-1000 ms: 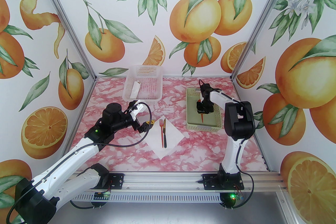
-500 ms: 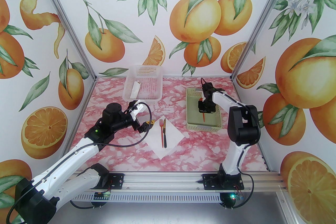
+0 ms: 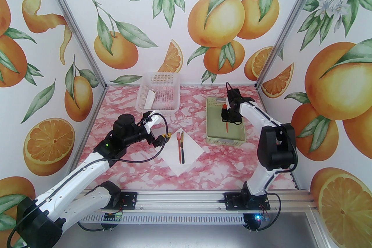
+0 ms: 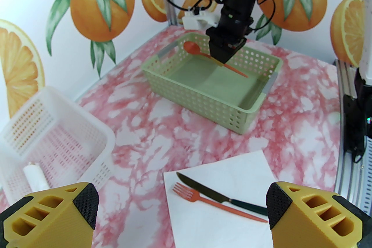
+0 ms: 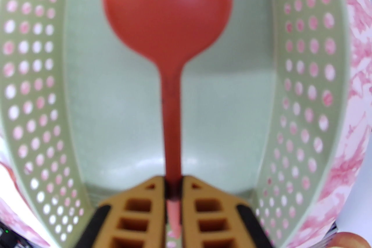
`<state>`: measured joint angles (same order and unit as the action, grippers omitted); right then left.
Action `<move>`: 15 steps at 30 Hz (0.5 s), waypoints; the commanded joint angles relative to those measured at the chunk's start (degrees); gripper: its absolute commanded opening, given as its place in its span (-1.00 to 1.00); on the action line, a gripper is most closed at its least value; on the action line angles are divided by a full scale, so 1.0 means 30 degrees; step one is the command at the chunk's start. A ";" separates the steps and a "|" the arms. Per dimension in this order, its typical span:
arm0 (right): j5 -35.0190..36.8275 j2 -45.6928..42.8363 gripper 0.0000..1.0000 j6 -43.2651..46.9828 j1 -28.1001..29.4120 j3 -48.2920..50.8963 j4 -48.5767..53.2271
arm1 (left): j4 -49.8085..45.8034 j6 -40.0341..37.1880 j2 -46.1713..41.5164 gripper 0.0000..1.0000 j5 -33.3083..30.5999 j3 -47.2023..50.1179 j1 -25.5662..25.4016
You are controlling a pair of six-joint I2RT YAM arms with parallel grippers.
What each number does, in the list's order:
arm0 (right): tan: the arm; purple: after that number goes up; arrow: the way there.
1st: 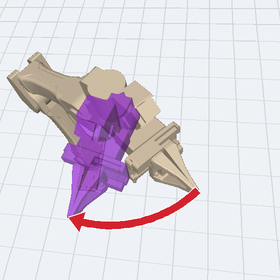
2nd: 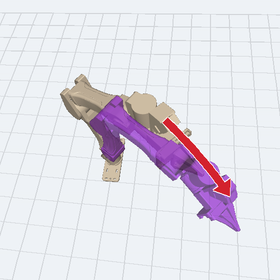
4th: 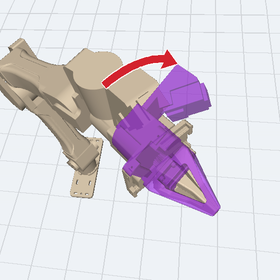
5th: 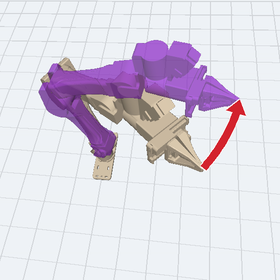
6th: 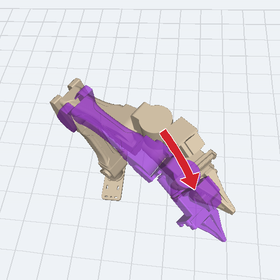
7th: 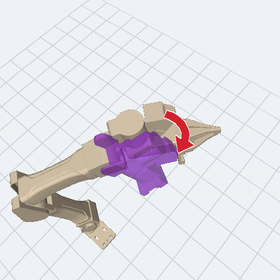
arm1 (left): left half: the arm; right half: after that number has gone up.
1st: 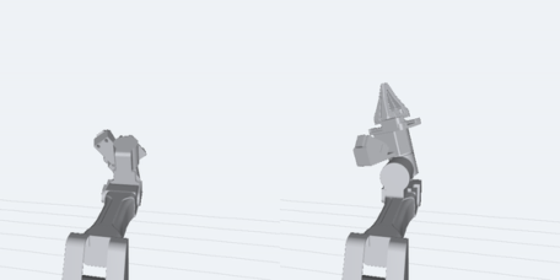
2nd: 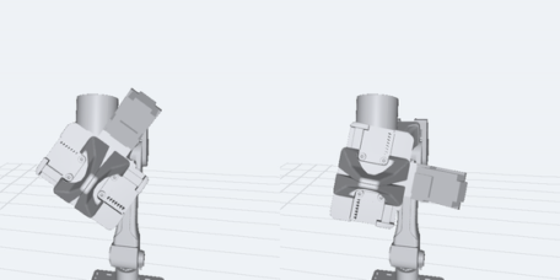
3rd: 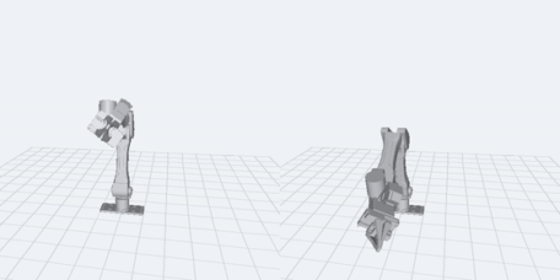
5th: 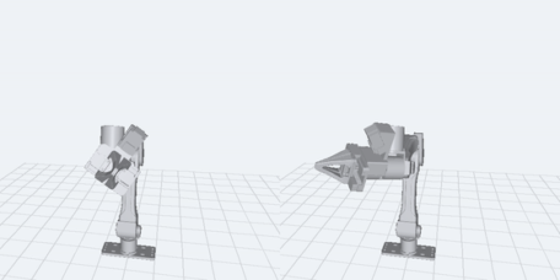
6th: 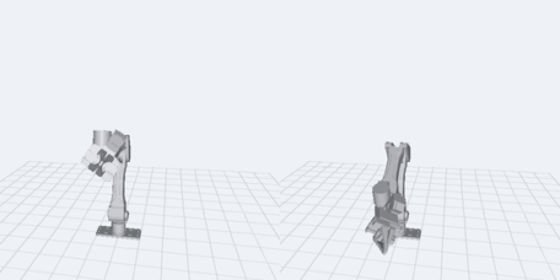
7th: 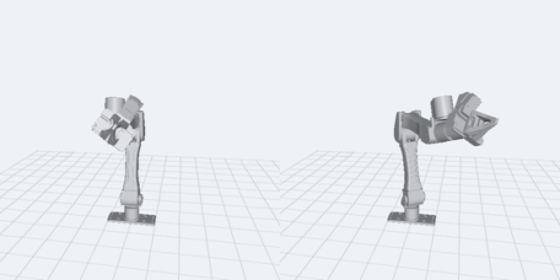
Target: Place the utensils on the paper napkin and roll it up
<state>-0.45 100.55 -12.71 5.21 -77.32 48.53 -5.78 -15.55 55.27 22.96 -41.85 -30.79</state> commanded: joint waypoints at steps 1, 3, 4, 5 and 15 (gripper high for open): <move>-0.0596 -0.1267 -0.74 -0.0494 0.0106 0.0186 0.0315 | 0.0454 -0.0208 -0.0287 1.00 0.0172 -0.0027 -0.0058; -0.0640 -0.1759 -0.74 -0.0593 0.0247 0.0221 0.0453 | 0.0446 -0.0215 -0.0285 1.00 0.0191 -0.0026 -0.0054; -0.0692 -0.2022 -0.74 -0.0669 0.0320 0.0222 0.0517 | 0.0489 -0.0207 -0.0252 1.00 0.0199 -0.0027 -0.0051; -0.0751 -0.2286 -0.74 -0.0735 0.0416 0.0205 0.0600 | 0.0488 -0.0215 -0.0258 1.00 0.0231 -0.0034 -0.0050; -0.0680 -0.5225 -0.74 -0.1836 0.2074 0.0545 0.1300 | 0.0520 -0.0178 -0.0294 1.00 0.0263 -0.0028 -0.0043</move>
<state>-1.89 91.46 -15.62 8.05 -76.38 49.63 -5.76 -15.55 55.27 22.98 -41.85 -30.79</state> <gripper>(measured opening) 0.132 0.999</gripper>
